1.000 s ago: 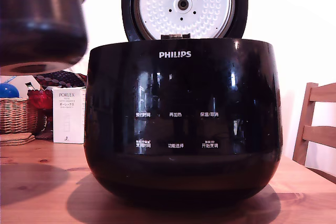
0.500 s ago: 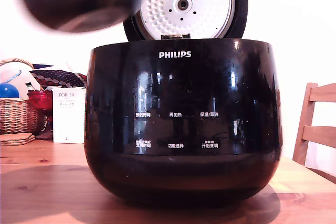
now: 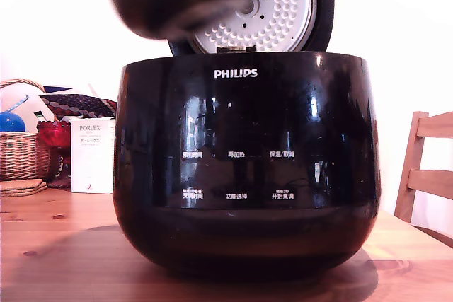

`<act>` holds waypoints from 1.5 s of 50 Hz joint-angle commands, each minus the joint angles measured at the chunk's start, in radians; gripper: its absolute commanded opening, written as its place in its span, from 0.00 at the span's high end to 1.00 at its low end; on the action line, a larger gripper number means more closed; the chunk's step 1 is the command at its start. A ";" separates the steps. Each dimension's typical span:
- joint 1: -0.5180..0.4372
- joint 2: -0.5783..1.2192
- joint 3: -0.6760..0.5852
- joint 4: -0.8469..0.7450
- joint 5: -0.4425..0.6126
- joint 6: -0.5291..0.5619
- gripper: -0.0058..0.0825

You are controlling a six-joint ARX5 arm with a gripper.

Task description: Place the pot you are holding inside the rice cooker

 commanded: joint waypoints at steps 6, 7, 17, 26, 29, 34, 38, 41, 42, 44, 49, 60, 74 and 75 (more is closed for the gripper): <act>-0.026 0.049 0.012 0.061 0.012 0.006 0.96; -0.027 0.055 0.012 0.061 0.012 0.006 0.96; -0.029 0.110 0.012 0.061 0.011 0.048 0.96; -0.029 0.153 0.012 0.045 -0.016 0.115 0.96; -0.029 0.170 0.012 0.036 -0.021 0.115 0.96; -0.029 0.195 0.012 0.019 -0.029 0.168 0.96; -0.029 0.214 0.012 -0.002 -0.039 0.200 0.96; -0.029 0.227 0.012 -0.015 -0.054 0.234 0.96; -0.029 0.228 0.012 -0.021 -0.060 0.234 0.96; -0.029 0.232 0.012 -0.026 -0.076 0.285 0.96; -0.029 0.235 0.012 -0.039 -0.110 0.343 0.96; -0.029 0.235 0.012 -0.042 -0.132 0.460 0.96; -0.028 0.262 0.012 -0.040 -0.132 0.584 0.96; -0.027 0.266 0.012 -0.039 -0.132 0.584 0.96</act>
